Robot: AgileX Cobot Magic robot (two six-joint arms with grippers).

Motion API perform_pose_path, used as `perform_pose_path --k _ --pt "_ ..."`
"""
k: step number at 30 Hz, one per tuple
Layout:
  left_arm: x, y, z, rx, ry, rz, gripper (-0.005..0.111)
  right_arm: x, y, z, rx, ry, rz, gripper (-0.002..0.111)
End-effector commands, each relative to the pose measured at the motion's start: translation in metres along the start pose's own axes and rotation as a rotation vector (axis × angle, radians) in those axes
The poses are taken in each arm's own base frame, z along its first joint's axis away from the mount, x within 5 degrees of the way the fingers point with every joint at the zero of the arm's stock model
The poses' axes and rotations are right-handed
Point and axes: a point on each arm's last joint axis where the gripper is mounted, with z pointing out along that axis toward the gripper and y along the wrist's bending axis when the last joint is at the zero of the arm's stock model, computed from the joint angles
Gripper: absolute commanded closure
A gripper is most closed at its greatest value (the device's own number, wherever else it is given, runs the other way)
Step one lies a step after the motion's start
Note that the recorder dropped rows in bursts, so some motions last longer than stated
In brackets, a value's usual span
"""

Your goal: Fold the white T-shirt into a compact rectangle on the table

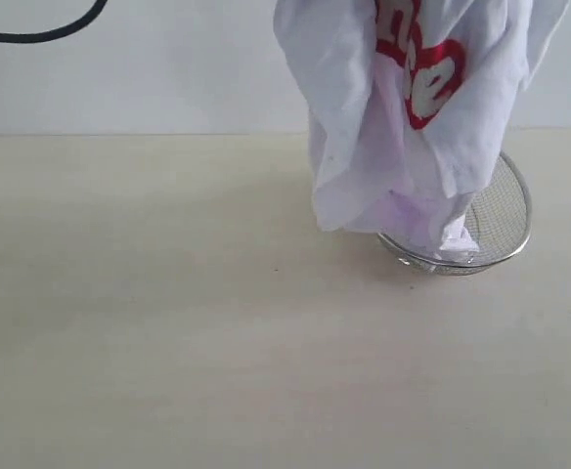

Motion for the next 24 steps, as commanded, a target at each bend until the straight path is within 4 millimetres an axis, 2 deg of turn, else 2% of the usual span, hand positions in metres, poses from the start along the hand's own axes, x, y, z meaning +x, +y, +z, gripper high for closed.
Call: perform_pose_path --k 1,6,11,18,20,22,24 --pt "-0.017 0.0 -0.012 -0.034 -0.066 -0.018 0.102 -0.007 0.003 -0.005 0.002 -0.059 -0.005 0.108" --pt "-0.026 -0.002 -0.022 -0.039 -0.095 -0.011 0.102 -0.006 0.01 -0.008 -0.035 -0.037 -0.007 0.108" --pt "-0.035 -0.005 -0.035 -0.049 -0.107 0.028 0.102 0.003 0.014 -0.008 -0.088 0.055 -0.008 0.108" --pt "-0.033 -0.005 -0.044 -0.07 -0.028 0.065 0.102 0.014 0.002 -0.005 0.003 0.177 -0.058 0.106" --pt "-0.034 -0.006 -0.045 -0.067 -0.028 0.065 0.102 0.018 -0.004 -0.003 0.038 0.209 -0.05 0.096" --pt "-0.035 -0.007 -0.047 -0.062 -0.031 0.067 0.102 0.022 -0.011 0.001 0.068 0.242 -0.03 0.078" --pt "-0.037 -0.008 -0.049 -0.059 -0.035 0.069 0.102 0.024 -0.016 0.003 0.092 0.26 -0.022 0.052"
